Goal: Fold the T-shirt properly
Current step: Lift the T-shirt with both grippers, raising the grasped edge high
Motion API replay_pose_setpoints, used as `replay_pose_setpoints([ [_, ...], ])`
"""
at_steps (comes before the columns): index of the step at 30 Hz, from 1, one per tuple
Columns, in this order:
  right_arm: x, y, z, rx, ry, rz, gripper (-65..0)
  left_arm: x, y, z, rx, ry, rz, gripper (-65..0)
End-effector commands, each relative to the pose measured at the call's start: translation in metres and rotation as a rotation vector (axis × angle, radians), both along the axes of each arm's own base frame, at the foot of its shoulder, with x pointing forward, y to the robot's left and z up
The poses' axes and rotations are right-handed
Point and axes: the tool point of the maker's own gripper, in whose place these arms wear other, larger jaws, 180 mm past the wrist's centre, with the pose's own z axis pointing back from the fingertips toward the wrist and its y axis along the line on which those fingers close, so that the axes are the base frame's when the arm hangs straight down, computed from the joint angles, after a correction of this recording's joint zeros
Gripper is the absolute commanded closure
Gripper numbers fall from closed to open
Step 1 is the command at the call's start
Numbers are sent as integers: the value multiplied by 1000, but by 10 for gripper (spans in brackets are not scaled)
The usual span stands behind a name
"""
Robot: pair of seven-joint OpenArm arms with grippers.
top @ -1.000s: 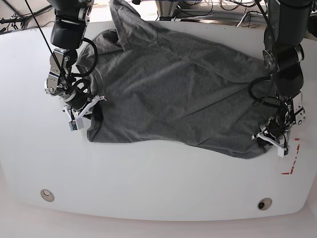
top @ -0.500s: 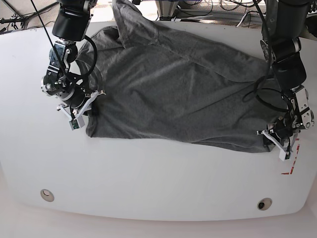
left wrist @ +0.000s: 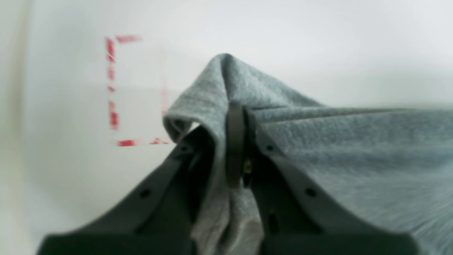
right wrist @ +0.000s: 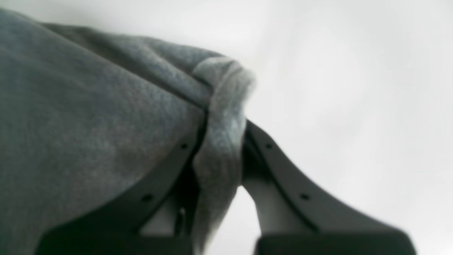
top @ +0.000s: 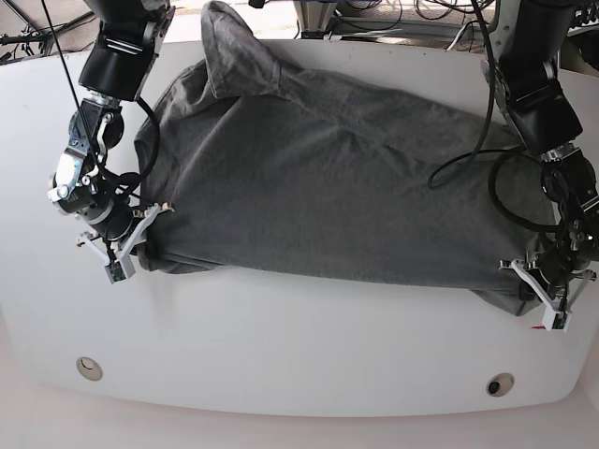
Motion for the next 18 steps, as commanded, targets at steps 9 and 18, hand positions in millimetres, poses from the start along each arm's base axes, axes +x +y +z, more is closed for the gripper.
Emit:
replay_pose_setpoints([
  [9,45,-54,96,-148,-151,-57,0,-1,-6,94,138,-190,12,0],
  [18,72,-77,178,-257,-246,-80,-2,1,-32,160,187,-362,-12,0],
])
